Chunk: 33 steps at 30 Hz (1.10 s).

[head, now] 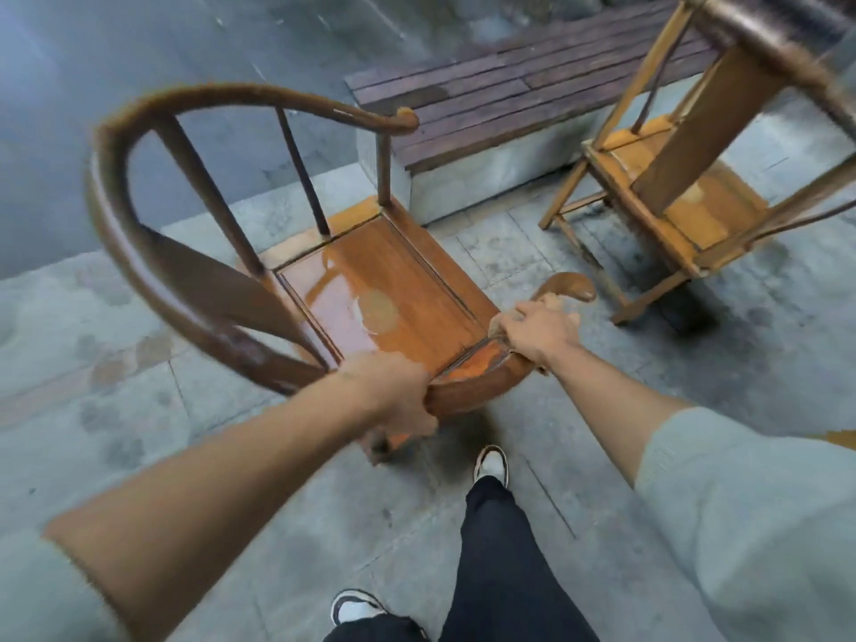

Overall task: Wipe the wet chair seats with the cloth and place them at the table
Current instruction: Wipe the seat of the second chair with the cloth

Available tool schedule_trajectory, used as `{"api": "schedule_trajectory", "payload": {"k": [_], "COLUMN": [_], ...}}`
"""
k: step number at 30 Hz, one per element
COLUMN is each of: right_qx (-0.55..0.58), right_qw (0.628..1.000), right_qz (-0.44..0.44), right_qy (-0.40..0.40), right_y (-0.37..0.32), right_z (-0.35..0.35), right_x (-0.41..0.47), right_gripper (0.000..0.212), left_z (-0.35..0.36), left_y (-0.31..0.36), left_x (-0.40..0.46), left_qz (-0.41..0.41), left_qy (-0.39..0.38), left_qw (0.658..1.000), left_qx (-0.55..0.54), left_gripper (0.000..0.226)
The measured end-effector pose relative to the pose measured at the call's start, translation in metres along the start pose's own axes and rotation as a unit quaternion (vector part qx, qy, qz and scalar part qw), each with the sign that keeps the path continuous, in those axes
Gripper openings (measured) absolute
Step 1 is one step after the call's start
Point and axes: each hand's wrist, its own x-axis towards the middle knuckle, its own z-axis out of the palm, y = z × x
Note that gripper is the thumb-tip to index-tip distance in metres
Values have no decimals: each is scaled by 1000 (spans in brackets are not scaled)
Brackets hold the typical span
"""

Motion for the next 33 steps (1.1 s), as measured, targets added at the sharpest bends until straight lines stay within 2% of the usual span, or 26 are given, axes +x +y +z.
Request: {"api": "schedule_trajectory", "payload": {"k": [3,5,7,11,13,15,17,18,20,22,23,27,31,33], "right_qx": [81,97,81,75,64,54,46,34,13,35,46,20,-14,-17], "right_qw": [996,995,996,992,987,982,980,981,983,988,991,997,996,995], "right_qz": [35,16,-18,-46,-98,-152,-188,-191,-178,-140,-109,-51,-41,-20], "right_qy": [-24,-21,-46,-87,-108,-102,-43,-10,38,63,61,52,73,96], "right_y": [-31,-54,-82,-145,-173,-201,-226,-235,-252,-270,-282,-350,-435,-479], "right_z": [-9,-15,-18,-25,-25,-21,-22,-24,-24,-18,-13,-1,-9,-12], "right_x": [-67,-112,-155,-209,-219,-220,-215,-211,-210,-209,-211,-197,-168,-146], "right_gripper": [56,56,67,102,115,119,116,105,84,76,78,97,103,104], "left_z": [-12,-22,-31,-50,-53,-45,-41,-43,-58,-76,-86,-123,-154,-165], "left_y": [-68,-104,-132,-175,-197,-216,-225,-230,-251,-295,-321,-417,-468,-485], "left_x": [-54,-73,-81,-77,-76,-71,-66,-66,-74,-65,-59,-29,18,48], "left_qz": [46,78,95,100,148,201,249,274,309,304,290,266,298,346], "left_qy": [36,55,50,6,11,50,73,79,83,80,76,95,102,101], "left_qw": [990,980,976,982,976,963,951,946,939,941,945,945,918,897], "left_qx": [128,173,188,162,157,173,166,156,128,124,132,166,239,256], "left_gripper": [32,22,24,46,41,27,28,28,30,39,41,22,33,38]}}
